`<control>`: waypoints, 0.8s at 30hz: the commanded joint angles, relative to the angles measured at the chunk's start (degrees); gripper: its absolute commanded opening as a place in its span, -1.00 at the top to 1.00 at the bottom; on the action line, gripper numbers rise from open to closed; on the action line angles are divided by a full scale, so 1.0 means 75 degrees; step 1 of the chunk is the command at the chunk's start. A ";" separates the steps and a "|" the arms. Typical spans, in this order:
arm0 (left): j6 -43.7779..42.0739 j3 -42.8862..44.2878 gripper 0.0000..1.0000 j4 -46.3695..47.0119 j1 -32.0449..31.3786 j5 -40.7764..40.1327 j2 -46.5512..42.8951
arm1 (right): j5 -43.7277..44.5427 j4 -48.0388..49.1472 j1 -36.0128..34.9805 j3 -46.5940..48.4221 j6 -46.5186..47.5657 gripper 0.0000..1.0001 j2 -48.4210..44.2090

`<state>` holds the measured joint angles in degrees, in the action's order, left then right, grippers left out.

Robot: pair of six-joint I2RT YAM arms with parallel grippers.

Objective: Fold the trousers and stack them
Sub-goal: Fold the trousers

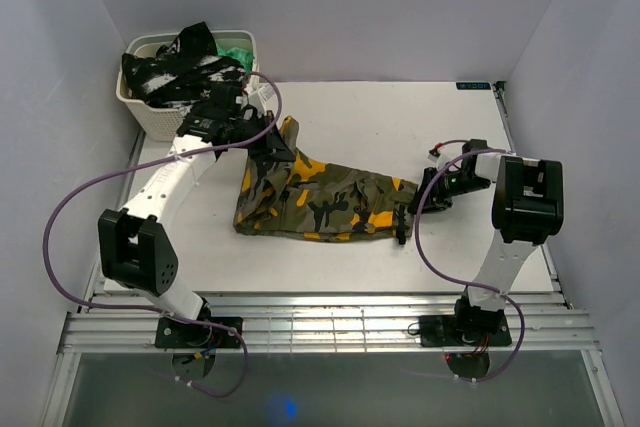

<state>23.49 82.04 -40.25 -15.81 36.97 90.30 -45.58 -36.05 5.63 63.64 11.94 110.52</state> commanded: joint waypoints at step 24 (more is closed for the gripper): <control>0.1978 0.1518 1.00 0.2225 -0.3457 -0.1414 0.2279 | -0.0602 0.0904 -0.0375 -0.0504 -0.0304 0.85 0.0076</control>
<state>36.12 90.45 -27.90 -40.18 26.39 108.14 -48.64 -31.05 3.60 60.88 9.39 111.70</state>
